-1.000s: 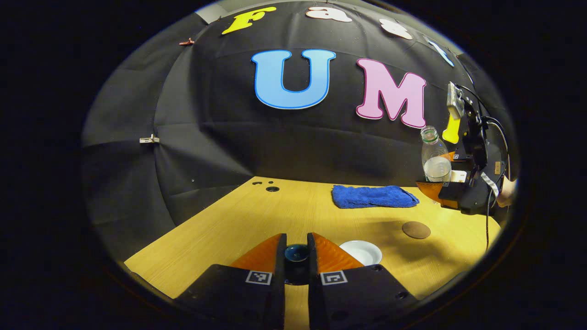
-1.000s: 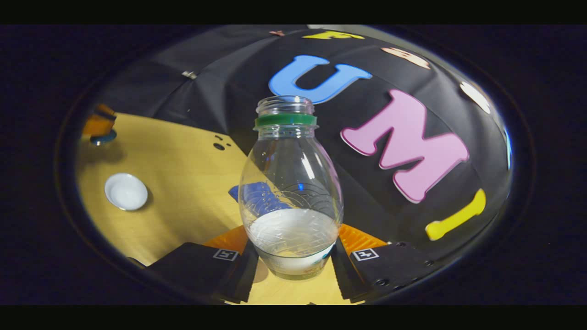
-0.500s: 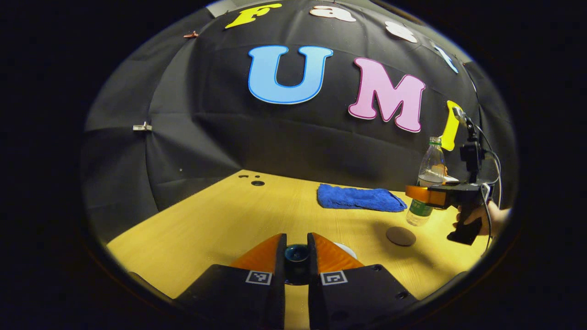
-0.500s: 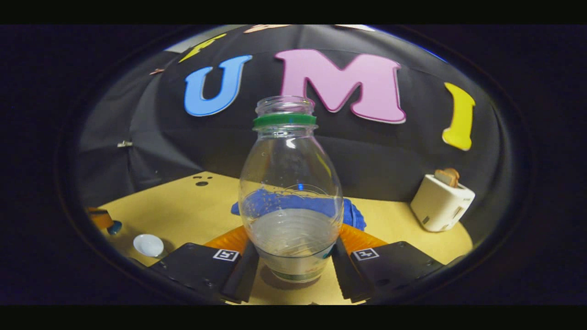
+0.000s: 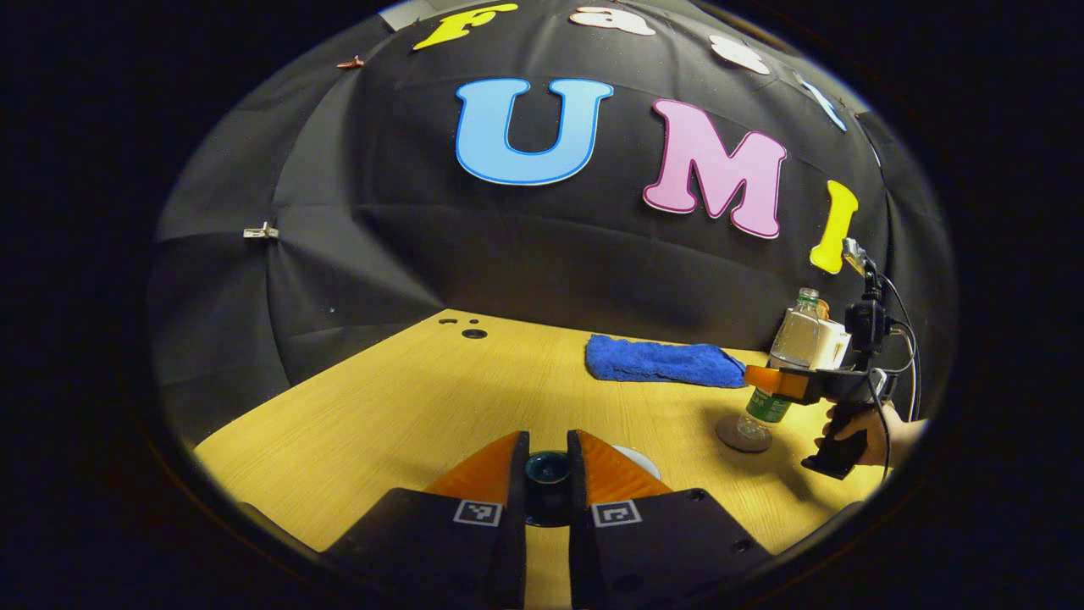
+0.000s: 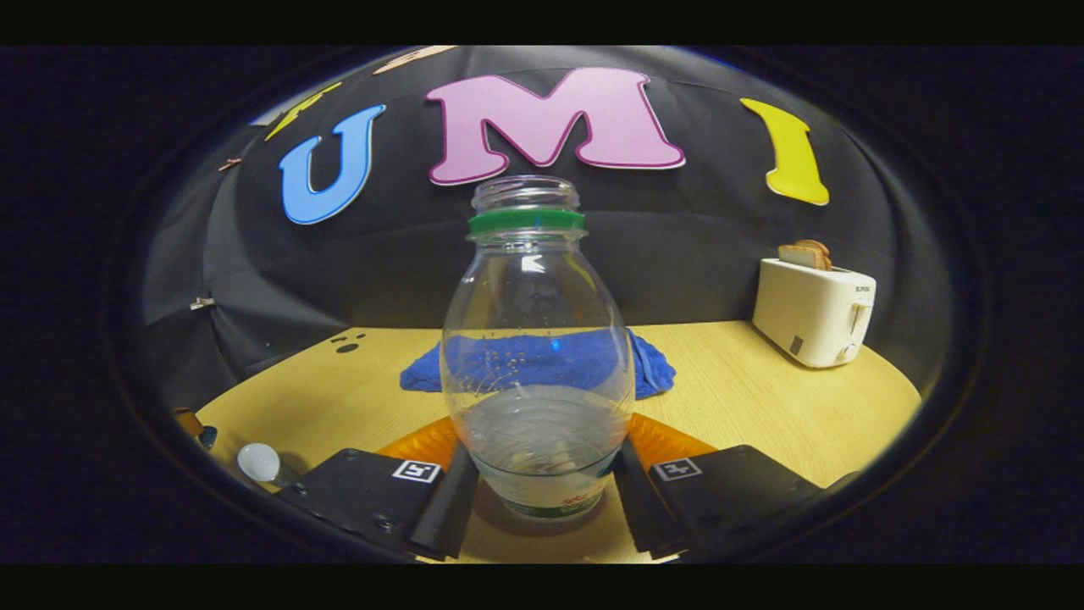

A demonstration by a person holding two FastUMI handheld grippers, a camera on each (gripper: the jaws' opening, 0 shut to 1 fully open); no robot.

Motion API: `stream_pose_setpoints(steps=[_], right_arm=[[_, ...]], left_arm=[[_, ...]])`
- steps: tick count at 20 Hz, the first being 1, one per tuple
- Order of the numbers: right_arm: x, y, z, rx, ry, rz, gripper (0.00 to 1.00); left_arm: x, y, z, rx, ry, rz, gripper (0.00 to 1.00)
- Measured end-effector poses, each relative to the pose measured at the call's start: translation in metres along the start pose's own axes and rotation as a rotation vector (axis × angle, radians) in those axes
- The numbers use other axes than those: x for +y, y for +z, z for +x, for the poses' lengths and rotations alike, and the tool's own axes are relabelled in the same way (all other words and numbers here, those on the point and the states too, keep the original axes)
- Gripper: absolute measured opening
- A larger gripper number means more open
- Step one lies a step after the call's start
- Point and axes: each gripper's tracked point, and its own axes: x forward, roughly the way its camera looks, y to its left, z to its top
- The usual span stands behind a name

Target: Open the teacup lid with one hand, grasp the water bottle and pour water into the teacup with the other hand; after pouring, place the water bottle on the coaster and then close the teacup lid.

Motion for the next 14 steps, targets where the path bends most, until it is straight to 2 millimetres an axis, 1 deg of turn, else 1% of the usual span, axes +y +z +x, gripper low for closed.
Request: stream_pose_setpoints(steps=[1,2,3,4,5,8,9,11,14], right_arm=[[-0.003,0.001,-0.001,-0.007,0.001,0.001,0.76],[-0.005,0.0,-0.001,-0.006,0.002,-0.002,0.72],[-0.005,0.002,-0.002,-0.017,0.003,-0.009,0.77],[-0.003,0.001,-0.003,-0.018,0.006,-0.022,0.79],[-0.001,0.0,-0.004,-0.021,0.009,-0.038,0.78],[-0.001,-0.01,-0.004,0.009,0.011,-0.06,0.82],[0.001,-0.014,-0.005,0.024,0.018,-0.056,0.82],[-0.006,-0.015,-0.007,0.035,0.0,-0.044,1.0],[-0.007,-0.015,-0.013,0.04,-0.006,-0.02,1.0]], left_arm=[[-0.001,-0.001,0.001,0.001,0.0,0.0,0.24],[-0.002,0.0,0.0,0.002,0.0,-0.001,0.24],[-0.003,-0.001,-0.001,0.003,-0.002,-0.002,0.24],[-0.005,-0.001,-0.002,0.003,-0.005,0.0,0.22],[-0.005,-0.001,-0.001,0.003,-0.006,0.003,0.25],[-0.011,0.001,-0.003,-0.001,-0.014,0.012,0.25],[-0.011,0.001,-0.002,-0.002,-0.016,0.014,0.25],[-0.012,0.002,-0.004,-0.005,-0.018,0.018,0.25],[-0.012,0.006,-0.006,-0.012,-0.016,0.016,0.24]])
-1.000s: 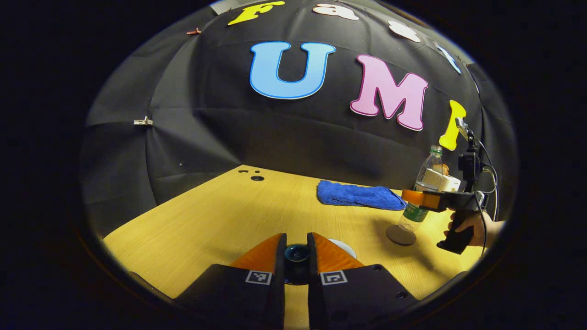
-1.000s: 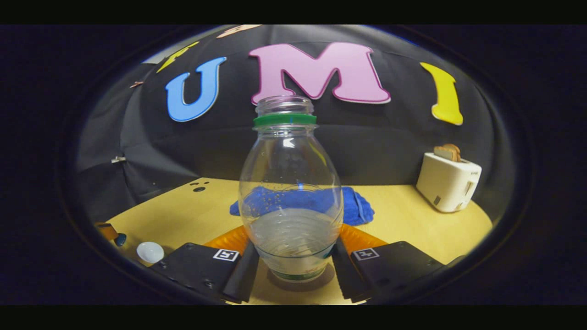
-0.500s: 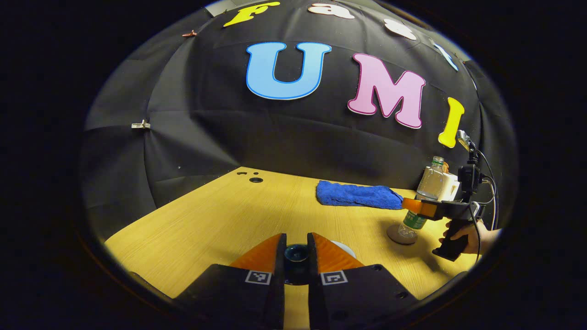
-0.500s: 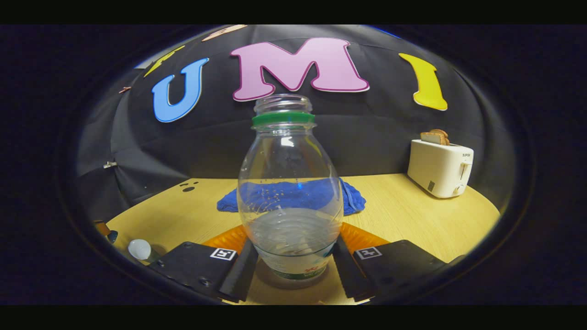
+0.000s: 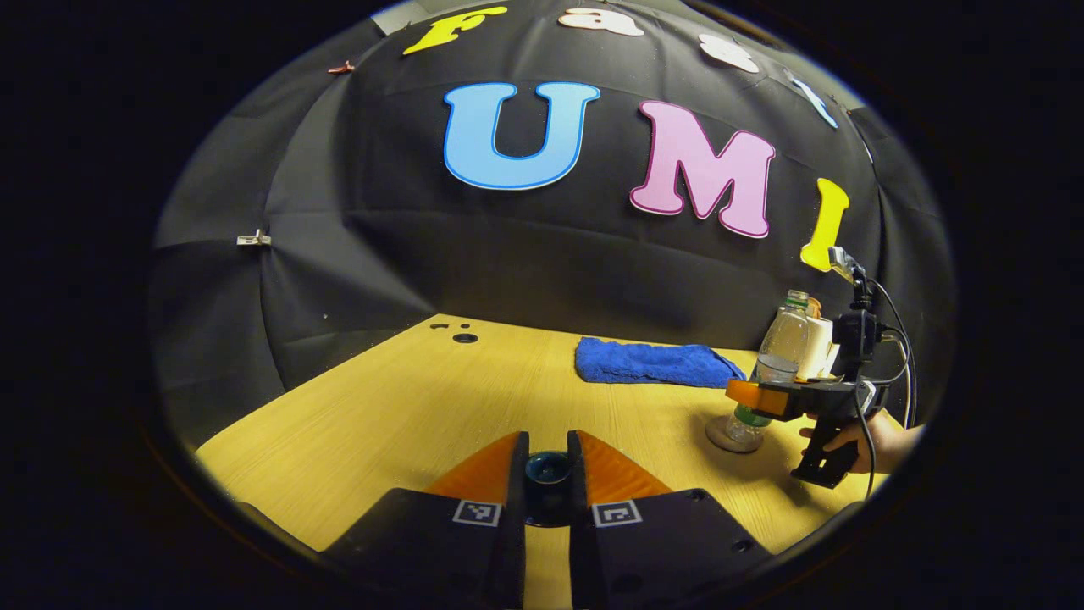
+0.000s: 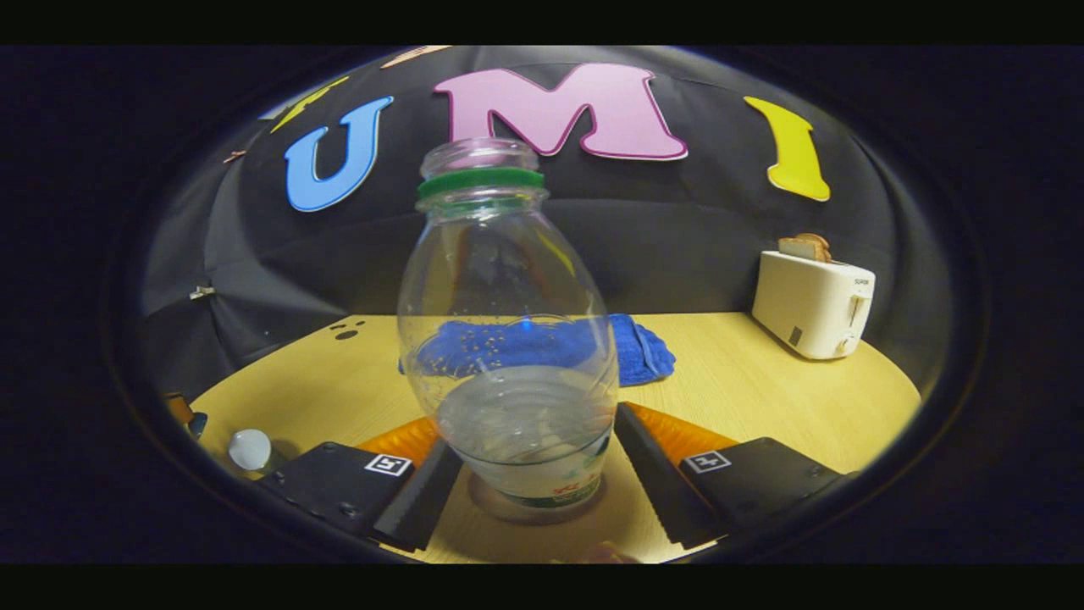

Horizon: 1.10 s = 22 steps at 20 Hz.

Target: Open the teacup lid with one hand, grasp the water bottle and pour water into the teacup with the other hand; after pouring, place the water bottle on the coaster and then close the teacup lid.

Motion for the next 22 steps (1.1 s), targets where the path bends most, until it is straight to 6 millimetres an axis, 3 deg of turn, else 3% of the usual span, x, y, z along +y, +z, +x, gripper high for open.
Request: stream_pose_setpoints(steps=[9,10,12,18,22], right_arm=[[0.006,-0.02,-0.04,0.024,0.012,-0.044,1.0],[0.005,-0.021,-0.045,0.025,0.01,-0.043,0.95],[0.001,-0.027,-0.057,0.042,0.0,-0.046,1.0],[-0.013,-0.038,-0.107,0.077,-0.022,-0.11,1.0],[-0.012,-0.052,-0.128,0.124,-0.021,-0.109,1.0]], left_arm=[[-0.003,0.01,0.005,-0.017,-0.007,0.003,0.25],[-0.004,0.01,0.006,-0.018,-0.009,0.004,0.24],[-0.007,0.007,0.012,-0.013,-0.017,0.007,0.24],[-0.02,-0.013,0.029,0.002,-0.029,0.05,0.25],[-0.034,-0.02,0.041,-0.013,-0.058,0.075,0.25]])
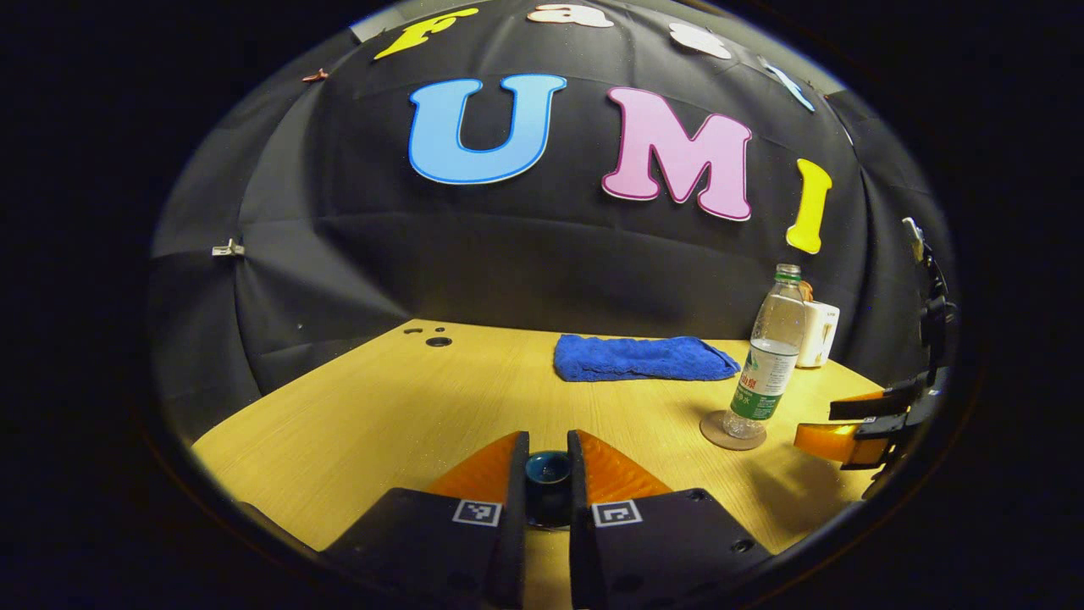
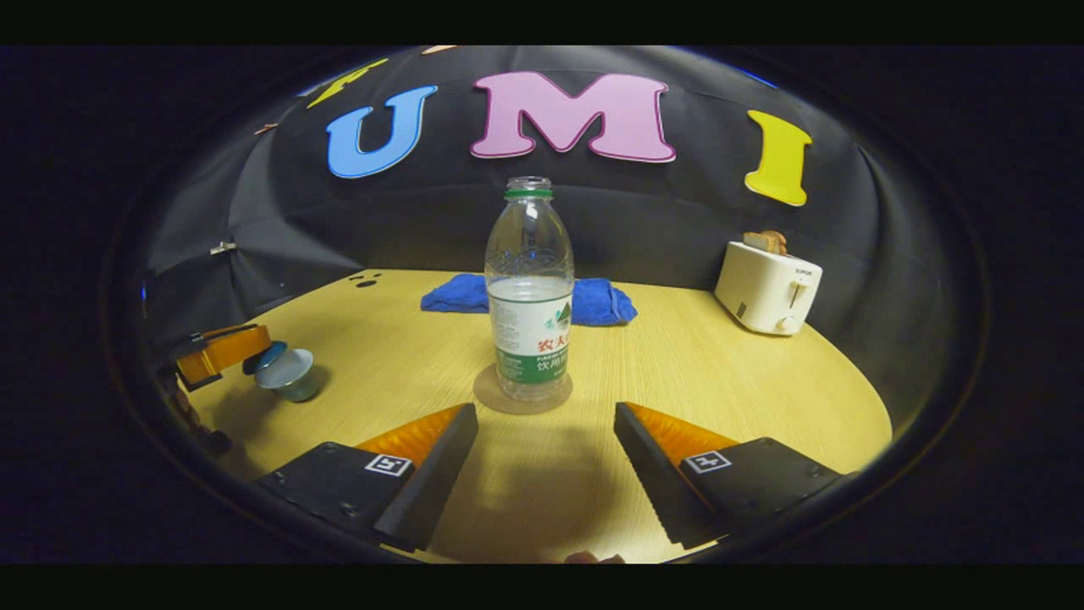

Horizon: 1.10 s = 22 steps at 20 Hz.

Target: Open the teacup lid with one hand, grasp the water bottle and pour water into the teacup with the other hand; after pouring, place the water bottle on the coaster and then close the teacup lid.

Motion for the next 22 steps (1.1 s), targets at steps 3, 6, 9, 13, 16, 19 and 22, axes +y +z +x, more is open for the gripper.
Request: stream_pose_setpoints(steps=[3,6,9,13,16,19,22], right_arm=[[0.006,-0.012,-0.01,0.038,0.011,0.023,1.0],[0.011,-0.022,-0.014,0.071,0.032,0.016,1.0],[0.013,-0.022,-0.014,0.073,0.036,0.02,1.0],[0.014,-0.015,-0.013,0.063,0.034,0.037,1.0],[0.012,-0.009,-0.018,0.061,0.027,0.024,1.0],[0.01,0.006,-0.029,0.057,0.028,0.02,1.0],[0.007,0.033,-0.046,0.039,0.03,0.005,1.0]], left_arm=[[-0.006,-0.007,0.005,-0.006,-0.016,0.021,0.25],[-0.008,-0.012,0.006,-0.007,-0.029,0.014,0.29],[-0.011,-0.014,0.008,-0.006,-0.038,0.014,0.27],[-0.011,-0.018,0.008,0.007,-0.04,0.01,0.28],[-0.011,-0.015,0.004,0.019,-0.036,0.019,0.35],[-0.01,0.001,-0.008,0.026,-0.026,0.034,0.59],[-0.012,0.031,-0.027,0.036,-0.032,0.03,0.79]])
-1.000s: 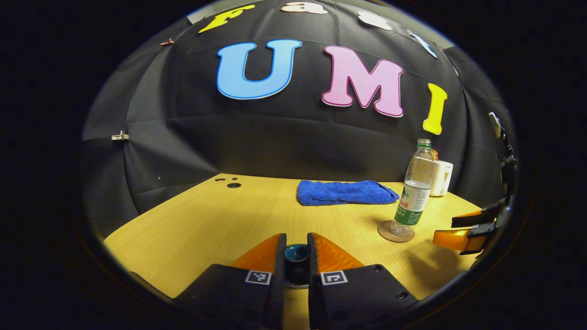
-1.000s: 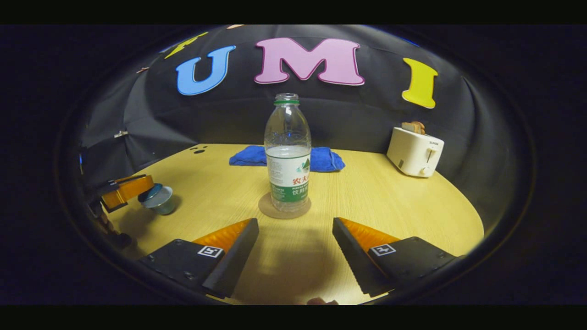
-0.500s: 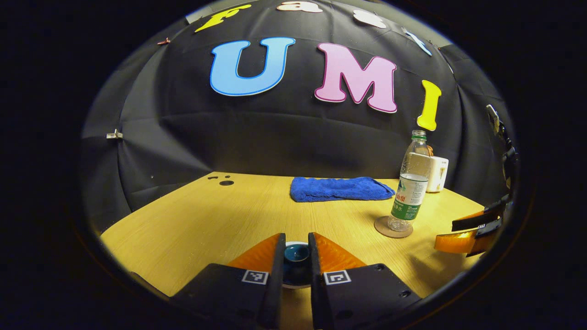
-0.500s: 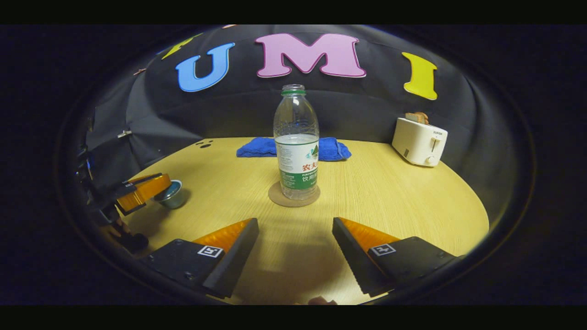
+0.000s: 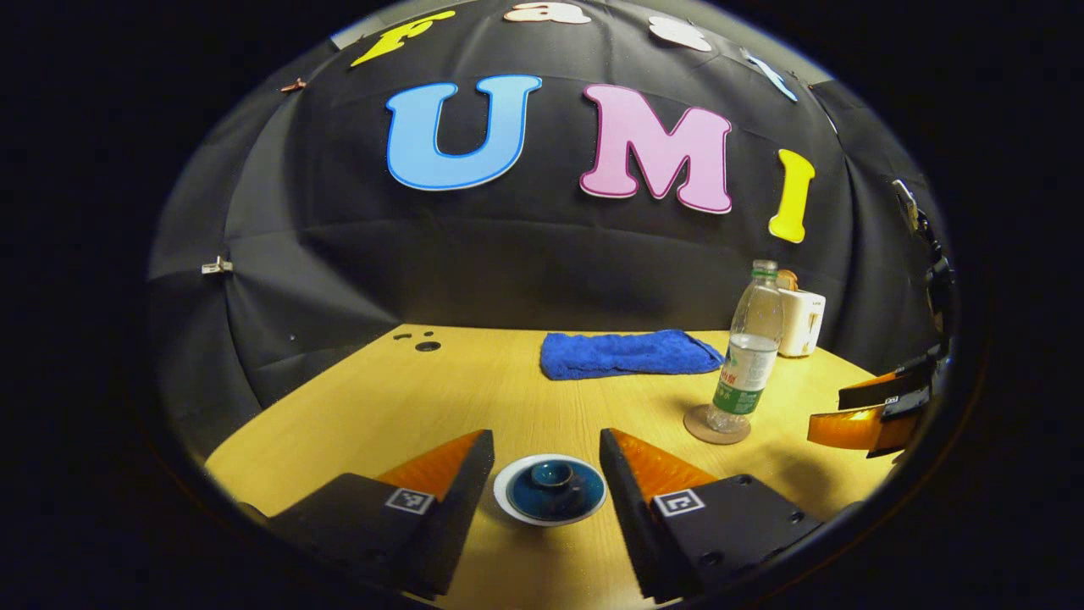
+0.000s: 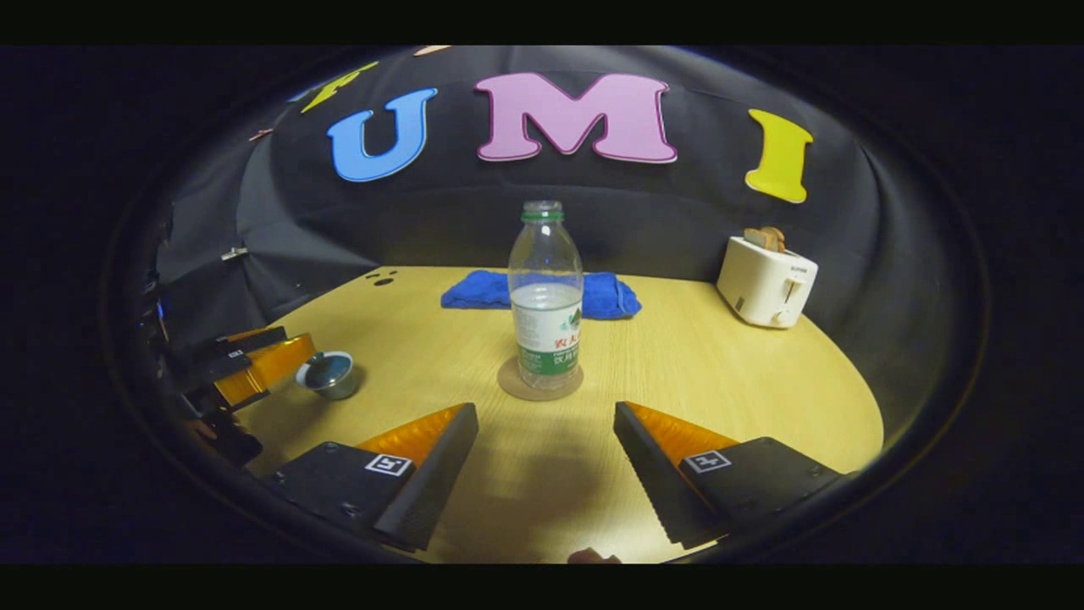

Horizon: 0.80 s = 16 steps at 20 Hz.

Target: Open the teacup lid with one hand, grasp the water bottle and pour water into the teacup with the other hand; after pouring, place the water bottle on the coaster and then close the teacup lid.

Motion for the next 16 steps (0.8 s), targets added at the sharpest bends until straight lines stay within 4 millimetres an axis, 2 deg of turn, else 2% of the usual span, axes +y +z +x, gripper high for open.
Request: stream_pose_setpoints(steps=[1,3,4,5,6,8,12,16], right_arm=[[-0.001,0.011,-0.008,-0.005,0.003,-0.006,1.0],[-0.004,0.04,-0.026,-0.045,0.004,-0.016,1.0],[-0.006,0.054,-0.035,-0.062,0.008,-0.018,0.95],[-0.006,0.069,-0.044,-0.084,0.014,-0.022,0.95],[-0.008,0.082,-0.055,-0.106,0.016,-0.027,1.0],[-0.013,0.105,-0.074,-0.146,0.022,-0.032,0.99],[-0.02,0.136,-0.107,-0.205,0.034,-0.021,0.99],[-0.026,0.157,-0.133,-0.267,0.024,-0.01,0.99]], left_arm=[[-0.003,0.011,-0.008,0.003,-0.003,0.002,0.89],[-0.005,0.044,-0.025,-0.017,0.007,0.017,0.95],[-0.007,0.06,-0.034,-0.024,0.009,0.021,0.95],[-0.012,0.075,-0.044,-0.035,0.012,0.02,0.96],[-0.014,0.091,-0.054,-0.05,0.019,0.013,0.96],[-0.018,0.118,-0.075,-0.073,0.045,-0.014,0.96],[-0.021,0.156,-0.112,-0.113,0.102,-0.057,0.96],[-0.024,0.181,-0.143,-0.143,0.112,-0.062,0.95]])
